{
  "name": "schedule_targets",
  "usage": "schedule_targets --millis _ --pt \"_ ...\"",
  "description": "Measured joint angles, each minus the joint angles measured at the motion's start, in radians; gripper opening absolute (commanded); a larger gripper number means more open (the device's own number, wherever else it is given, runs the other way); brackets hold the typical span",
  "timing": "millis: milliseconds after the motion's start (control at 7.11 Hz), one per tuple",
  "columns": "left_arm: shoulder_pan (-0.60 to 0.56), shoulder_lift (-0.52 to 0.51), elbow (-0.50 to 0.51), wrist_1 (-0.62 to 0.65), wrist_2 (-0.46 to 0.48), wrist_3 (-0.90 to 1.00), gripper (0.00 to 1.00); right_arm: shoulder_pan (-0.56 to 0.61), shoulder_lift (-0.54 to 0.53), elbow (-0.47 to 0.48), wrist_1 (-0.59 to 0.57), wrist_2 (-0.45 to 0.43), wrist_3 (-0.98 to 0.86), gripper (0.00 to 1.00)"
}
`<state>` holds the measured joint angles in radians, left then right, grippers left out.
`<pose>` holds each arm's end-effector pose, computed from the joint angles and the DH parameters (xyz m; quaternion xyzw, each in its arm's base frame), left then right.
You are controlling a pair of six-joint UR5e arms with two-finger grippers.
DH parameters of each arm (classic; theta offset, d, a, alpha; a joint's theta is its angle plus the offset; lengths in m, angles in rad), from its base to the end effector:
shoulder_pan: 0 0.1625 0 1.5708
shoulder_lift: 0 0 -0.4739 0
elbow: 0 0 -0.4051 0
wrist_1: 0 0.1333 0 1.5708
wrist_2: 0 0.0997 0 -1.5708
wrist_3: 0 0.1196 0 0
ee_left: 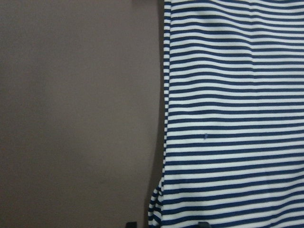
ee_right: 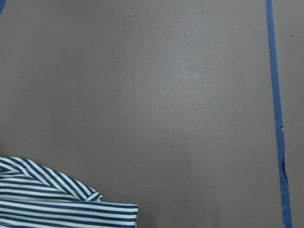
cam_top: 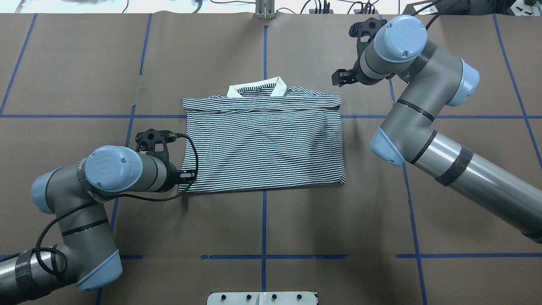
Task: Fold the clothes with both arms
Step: 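Move the left gripper to the folded shirt's side edge while the right gripper withdraws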
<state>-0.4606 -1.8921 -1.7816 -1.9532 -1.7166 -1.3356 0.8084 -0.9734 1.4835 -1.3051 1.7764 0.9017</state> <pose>0.5337 -0.3942 0.3998 0.0887 0.4362 -0.0687 0.8928 -0.4553 -0.6344 0.3703 0.1831 -0.3421 0.0254 0.9213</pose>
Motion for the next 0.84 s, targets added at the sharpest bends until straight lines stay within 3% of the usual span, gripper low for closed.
schedule_targets --millis 281,844 --pt "0.013 0.001 0.001 0.000 0.000 0.001 0.00 0.000 -0.001 0.000 0.000 0.000 0.000 1.00" --pt "0.014 0.007 -0.020 0.004 0.002 0.026 0.00 0.000 -0.002 -0.002 0.001 -0.001 -0.001 1.00"
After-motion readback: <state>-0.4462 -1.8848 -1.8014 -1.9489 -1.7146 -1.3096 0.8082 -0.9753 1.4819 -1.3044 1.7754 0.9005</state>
